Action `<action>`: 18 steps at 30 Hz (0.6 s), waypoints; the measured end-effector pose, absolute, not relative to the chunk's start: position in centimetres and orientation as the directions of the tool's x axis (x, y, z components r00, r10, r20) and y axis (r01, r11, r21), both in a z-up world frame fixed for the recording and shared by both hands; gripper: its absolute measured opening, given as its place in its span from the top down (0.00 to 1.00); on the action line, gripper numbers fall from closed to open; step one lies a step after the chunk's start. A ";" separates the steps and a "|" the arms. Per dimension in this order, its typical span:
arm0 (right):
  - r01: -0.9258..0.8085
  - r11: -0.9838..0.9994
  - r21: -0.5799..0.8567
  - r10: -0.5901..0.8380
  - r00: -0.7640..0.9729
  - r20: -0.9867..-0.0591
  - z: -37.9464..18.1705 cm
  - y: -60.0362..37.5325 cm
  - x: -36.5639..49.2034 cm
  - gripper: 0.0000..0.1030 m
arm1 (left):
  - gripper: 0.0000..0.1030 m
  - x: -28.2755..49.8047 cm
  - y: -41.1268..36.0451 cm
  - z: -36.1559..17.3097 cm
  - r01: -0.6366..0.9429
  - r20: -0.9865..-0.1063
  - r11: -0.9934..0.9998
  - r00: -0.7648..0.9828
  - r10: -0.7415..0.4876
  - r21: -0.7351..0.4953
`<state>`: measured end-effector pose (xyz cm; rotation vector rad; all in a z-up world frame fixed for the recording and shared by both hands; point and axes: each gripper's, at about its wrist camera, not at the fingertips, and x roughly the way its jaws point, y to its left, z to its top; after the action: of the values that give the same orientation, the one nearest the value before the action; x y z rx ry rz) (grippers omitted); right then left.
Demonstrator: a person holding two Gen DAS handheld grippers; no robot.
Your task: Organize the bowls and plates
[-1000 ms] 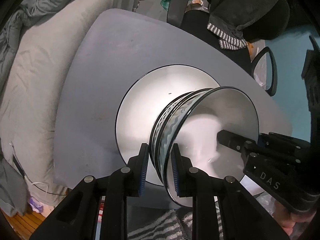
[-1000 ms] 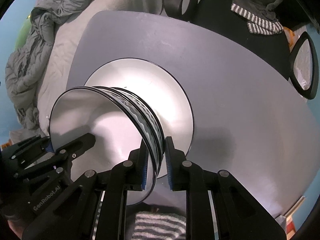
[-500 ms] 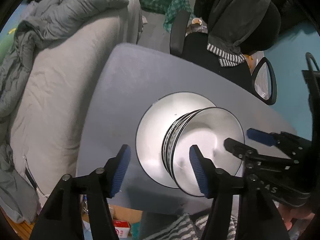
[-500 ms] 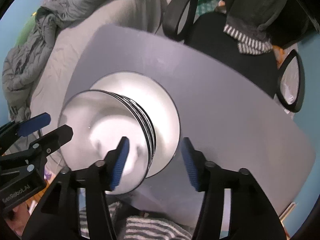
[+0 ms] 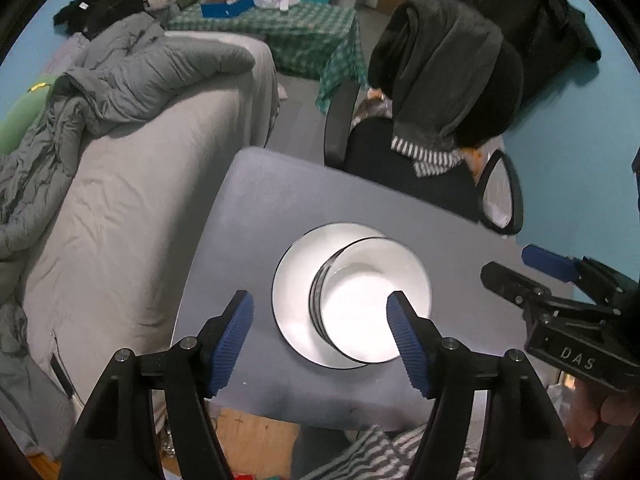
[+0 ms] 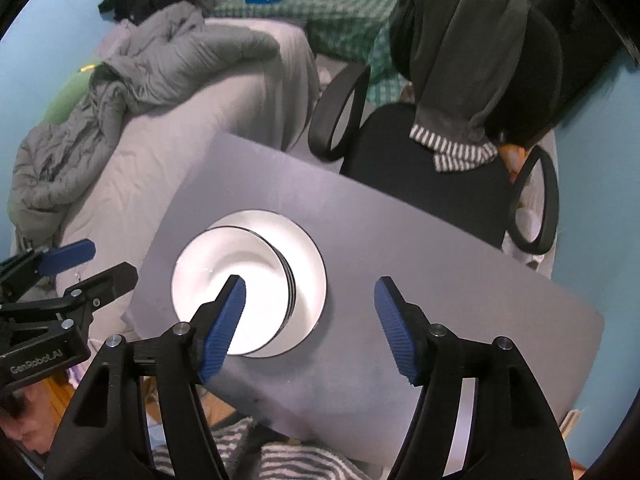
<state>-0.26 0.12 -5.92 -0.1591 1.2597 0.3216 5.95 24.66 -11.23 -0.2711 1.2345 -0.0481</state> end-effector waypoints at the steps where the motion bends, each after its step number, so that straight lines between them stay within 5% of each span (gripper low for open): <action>1: -0.328 0.943 0.058 0.154 0.274 -0.949 -5.6 0.0 -0.4 0.35 | 0.24 5.7 24.4 -10.7 -0.106 -0.923 0.971 0.347 -0.167 -0.216; 18: -0.359 0.932 0.052 0.212 0.422 -0.881 2.3 -3.3 -5.0 0.34 | 0.14 0.5 21.6 -1.7 -0.076 -0.836 0.994 0.548 -0.025 -0.080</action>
<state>-4.97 -3.28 2.31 -0.1524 1.0779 0.3587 0.46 21.64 -1.70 -0.1111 0.9907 0.0304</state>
